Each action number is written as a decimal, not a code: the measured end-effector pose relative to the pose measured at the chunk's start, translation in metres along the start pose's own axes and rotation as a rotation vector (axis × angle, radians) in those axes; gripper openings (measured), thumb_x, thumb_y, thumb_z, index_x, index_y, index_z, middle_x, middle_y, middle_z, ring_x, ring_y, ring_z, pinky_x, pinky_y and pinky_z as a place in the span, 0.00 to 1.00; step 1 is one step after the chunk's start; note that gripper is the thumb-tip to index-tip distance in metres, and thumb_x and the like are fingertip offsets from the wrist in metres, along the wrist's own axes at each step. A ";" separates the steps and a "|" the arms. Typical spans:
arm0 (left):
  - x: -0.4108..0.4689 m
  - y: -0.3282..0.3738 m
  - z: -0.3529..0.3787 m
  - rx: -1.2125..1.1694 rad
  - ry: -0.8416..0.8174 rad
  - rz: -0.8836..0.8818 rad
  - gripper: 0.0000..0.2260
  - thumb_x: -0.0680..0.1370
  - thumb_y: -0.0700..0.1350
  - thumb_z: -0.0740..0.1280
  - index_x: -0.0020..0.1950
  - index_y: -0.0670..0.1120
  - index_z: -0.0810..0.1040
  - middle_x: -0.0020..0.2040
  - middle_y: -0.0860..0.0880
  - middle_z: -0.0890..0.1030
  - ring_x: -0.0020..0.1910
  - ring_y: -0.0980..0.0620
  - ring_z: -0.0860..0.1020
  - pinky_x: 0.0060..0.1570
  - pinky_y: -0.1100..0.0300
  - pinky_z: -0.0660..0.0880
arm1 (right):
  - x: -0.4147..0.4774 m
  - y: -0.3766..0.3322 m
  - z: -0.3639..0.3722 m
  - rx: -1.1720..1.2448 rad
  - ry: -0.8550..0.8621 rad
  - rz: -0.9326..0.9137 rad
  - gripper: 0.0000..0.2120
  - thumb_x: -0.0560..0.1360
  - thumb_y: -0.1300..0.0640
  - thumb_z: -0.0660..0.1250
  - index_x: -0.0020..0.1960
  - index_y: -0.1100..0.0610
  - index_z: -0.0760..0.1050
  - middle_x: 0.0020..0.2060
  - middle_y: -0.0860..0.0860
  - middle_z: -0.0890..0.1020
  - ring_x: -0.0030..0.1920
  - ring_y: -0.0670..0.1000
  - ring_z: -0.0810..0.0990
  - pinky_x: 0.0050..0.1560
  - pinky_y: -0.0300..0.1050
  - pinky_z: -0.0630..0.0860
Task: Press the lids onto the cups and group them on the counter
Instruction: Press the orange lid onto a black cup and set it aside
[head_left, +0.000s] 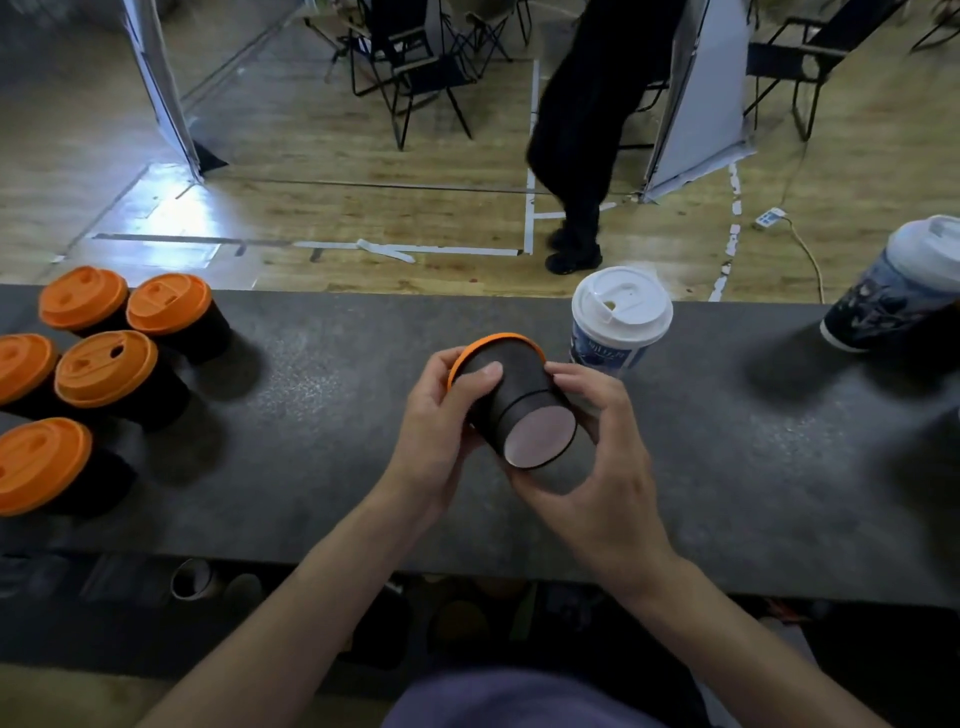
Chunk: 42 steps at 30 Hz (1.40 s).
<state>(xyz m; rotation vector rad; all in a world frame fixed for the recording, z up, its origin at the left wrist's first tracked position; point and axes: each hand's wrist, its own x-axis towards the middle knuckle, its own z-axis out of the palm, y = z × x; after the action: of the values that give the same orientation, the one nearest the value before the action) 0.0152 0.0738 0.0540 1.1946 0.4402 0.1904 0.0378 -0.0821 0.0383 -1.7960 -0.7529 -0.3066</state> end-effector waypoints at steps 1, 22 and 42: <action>0.000 -0.001 0.000 -0.075 -0.007 -0.038 0.27 0.69 0.50 0.74 0.64 0.39 0.75 0.53 0.42 0.83 0.50 0.46 0.82 0.47 0.53 0.79 | 0.000 0.000 0.000 0.009 0.009 -0.010 0.35 0.64 0.68 0.83 0.66 0.61 0.70 0.65 0.53 0.74 0.69 0.54 0.75 0.68 0.56 0.75; -0.013 -0.018 -0.010 -0.710 -0.134 -0.384 0.34 0.84 0.62 0.52 0.64 0.34 0.80 0.61 0.34 0.82 0.56 0.38 0.84 0.49 0.47 0.83 | 0.034 -0.010 0.014 -0.049 -0.131 0.111 0.35 0.69 0.48 0.81 0.72 0.56 0.73 0.61 0.49 0.79 0.63 0.45 0.77 0.65 0.42 0.74; 0.005 -0.012 -0.050 0.123 -0.029 0.044 0.41 0.61 0.60 0.82 0.70 0.48 0.74 0.62 0.48 0.82 0.61 0.49 0.80 0.57 0.58 0.78 | 0.005 0.020 0.044 0.143 -0.103 0.218 0.36 0.66 0.62 0.83 0.67 0.56 0.67 0.64 0.47 0.76 0.64 0.42 0.77 0.64 0.37 0.73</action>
<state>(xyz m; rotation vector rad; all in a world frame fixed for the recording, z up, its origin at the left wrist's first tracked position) -0.0026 0.1136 0.0271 1.3269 0.4049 0.1860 0.0474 -0.0432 0.0103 -1.7483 -0.6271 -0.0157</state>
